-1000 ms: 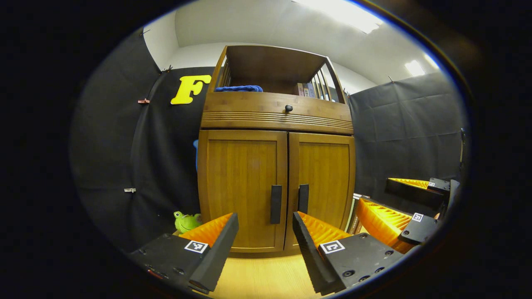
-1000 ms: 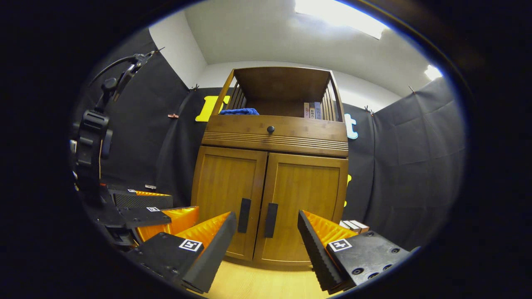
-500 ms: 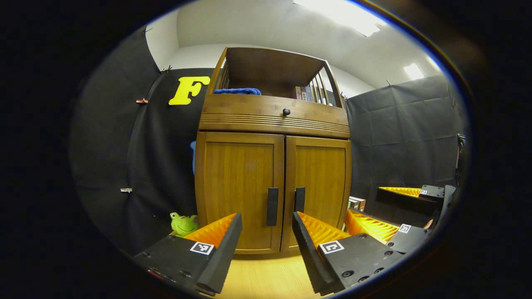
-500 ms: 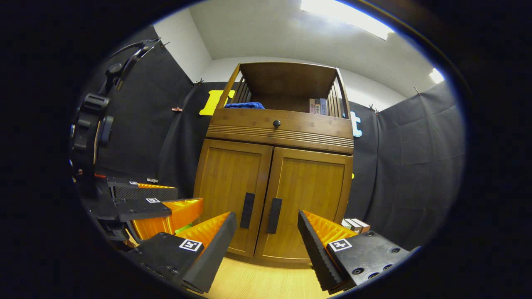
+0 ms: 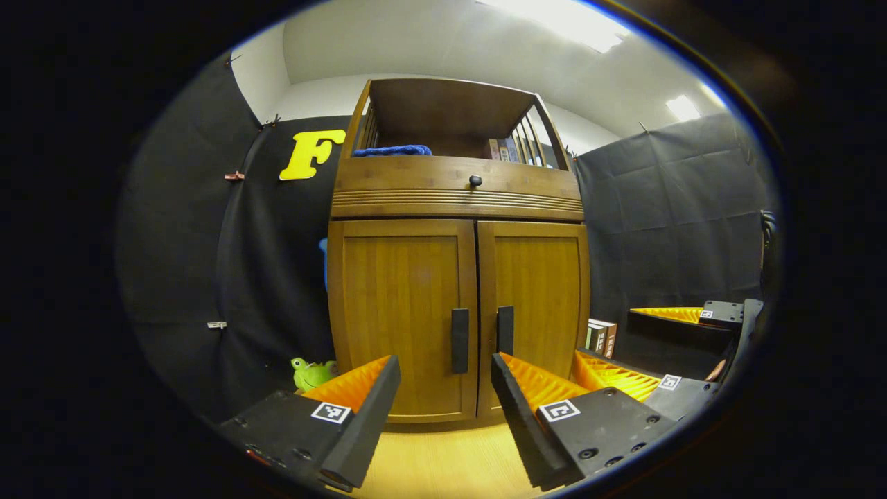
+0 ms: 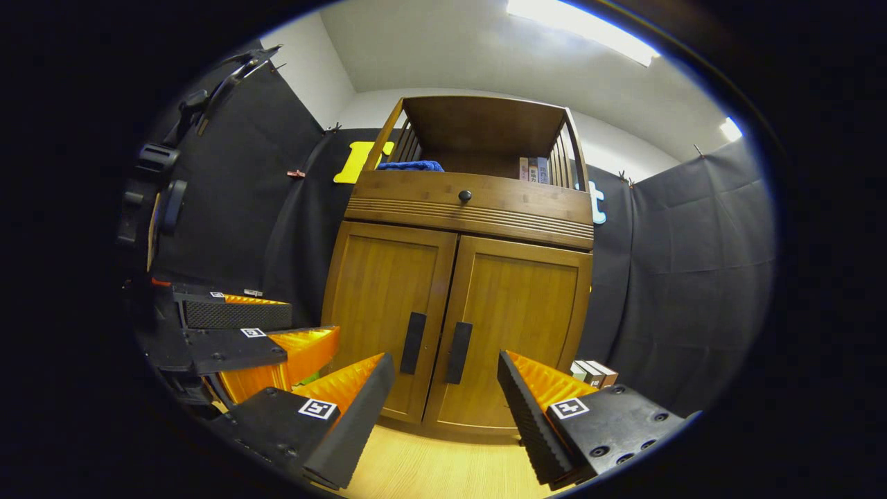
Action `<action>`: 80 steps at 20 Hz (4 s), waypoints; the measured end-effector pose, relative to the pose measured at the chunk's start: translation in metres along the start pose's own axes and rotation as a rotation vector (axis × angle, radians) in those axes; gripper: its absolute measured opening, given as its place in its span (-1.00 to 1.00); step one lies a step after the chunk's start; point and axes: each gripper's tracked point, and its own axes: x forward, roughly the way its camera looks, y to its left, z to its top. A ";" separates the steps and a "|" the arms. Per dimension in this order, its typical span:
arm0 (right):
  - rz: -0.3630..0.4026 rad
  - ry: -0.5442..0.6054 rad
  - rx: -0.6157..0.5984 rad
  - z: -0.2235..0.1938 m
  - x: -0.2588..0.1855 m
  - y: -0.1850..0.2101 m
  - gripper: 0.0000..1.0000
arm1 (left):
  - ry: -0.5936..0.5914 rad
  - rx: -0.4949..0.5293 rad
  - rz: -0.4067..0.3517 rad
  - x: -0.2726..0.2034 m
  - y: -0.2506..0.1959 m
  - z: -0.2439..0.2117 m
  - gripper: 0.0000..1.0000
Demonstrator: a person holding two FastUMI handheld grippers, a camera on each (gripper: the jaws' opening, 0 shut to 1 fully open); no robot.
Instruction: Open the right door of the double-door shoe cabinet with the right hand, and open the left door with the left hand.
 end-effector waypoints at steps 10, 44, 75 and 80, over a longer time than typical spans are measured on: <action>-0.017 0.014 0.056 -0.004 0.040 -0.012 0.94 | -0.050 -0.022 0.014 0.001 0.013 0.009 0.89; -0.064 0.154 0.120 -0.111 0.245 -0.025 -0.48 | -0.006 0.001 0.021 0.040 0.052 -0.021 0.89; -0.052 0.199 0.064 -0.077 0.018 -0.142 -0.50 | -0.081 0.024 -0.104 0.011 -0.057 -0.002 0.89; -0.078 0.206 0.058 -0.080 0.002 -0.165 -0.51 | -0.060 0.022 -0.110 0.016 -0.069 -0.009 0.87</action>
